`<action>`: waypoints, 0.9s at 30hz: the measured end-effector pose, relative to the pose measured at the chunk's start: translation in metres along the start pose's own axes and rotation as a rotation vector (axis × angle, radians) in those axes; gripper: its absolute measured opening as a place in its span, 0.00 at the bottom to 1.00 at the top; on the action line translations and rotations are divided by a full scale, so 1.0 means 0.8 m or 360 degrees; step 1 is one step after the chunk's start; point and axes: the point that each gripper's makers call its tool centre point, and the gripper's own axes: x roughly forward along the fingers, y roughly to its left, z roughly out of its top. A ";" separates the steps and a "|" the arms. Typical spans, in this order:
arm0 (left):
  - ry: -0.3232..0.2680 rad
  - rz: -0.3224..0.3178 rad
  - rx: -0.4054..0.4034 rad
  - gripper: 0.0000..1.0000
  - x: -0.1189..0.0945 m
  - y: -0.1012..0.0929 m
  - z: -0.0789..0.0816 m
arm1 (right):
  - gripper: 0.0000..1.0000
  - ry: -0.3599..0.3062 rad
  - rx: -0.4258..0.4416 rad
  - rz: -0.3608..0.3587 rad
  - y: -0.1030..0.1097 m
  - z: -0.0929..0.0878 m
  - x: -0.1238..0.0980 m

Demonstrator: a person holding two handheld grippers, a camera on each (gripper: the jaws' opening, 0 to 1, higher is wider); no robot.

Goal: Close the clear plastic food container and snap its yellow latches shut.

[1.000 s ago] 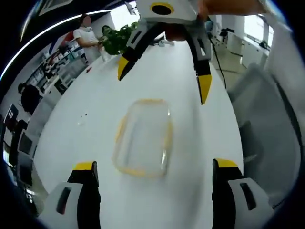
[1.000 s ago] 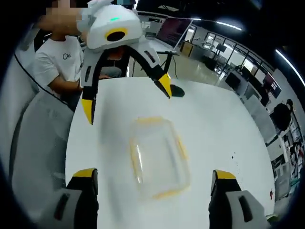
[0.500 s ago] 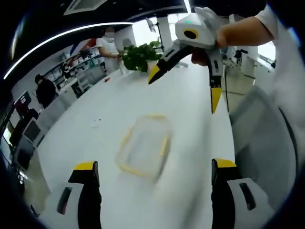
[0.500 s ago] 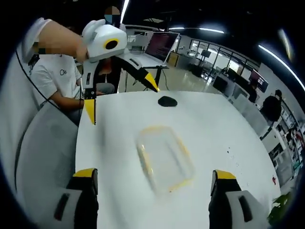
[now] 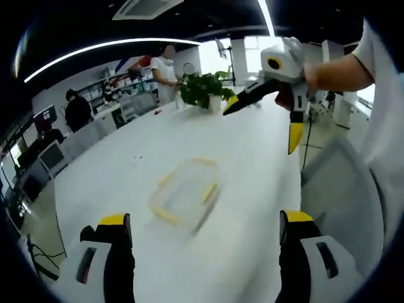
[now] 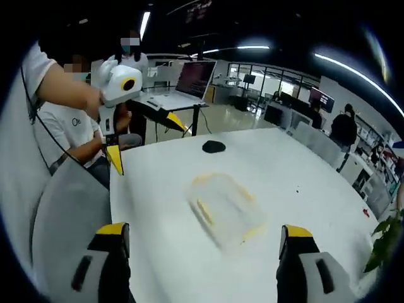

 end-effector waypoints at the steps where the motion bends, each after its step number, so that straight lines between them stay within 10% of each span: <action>1: -0.0008 0.0010 -0.0013 0.96 -0.003 -0.004 -0.002 | 0.99 -0.0008 0.0004 -0.0006 0.005 -0.002 -0.003; 27: -0.0179 0.0077 -0.0296 0.98 -0.029 -0.079 -0.027 | 0.99 -0.0226 0.0286 -0.0094 0.077 -0.045 -0.042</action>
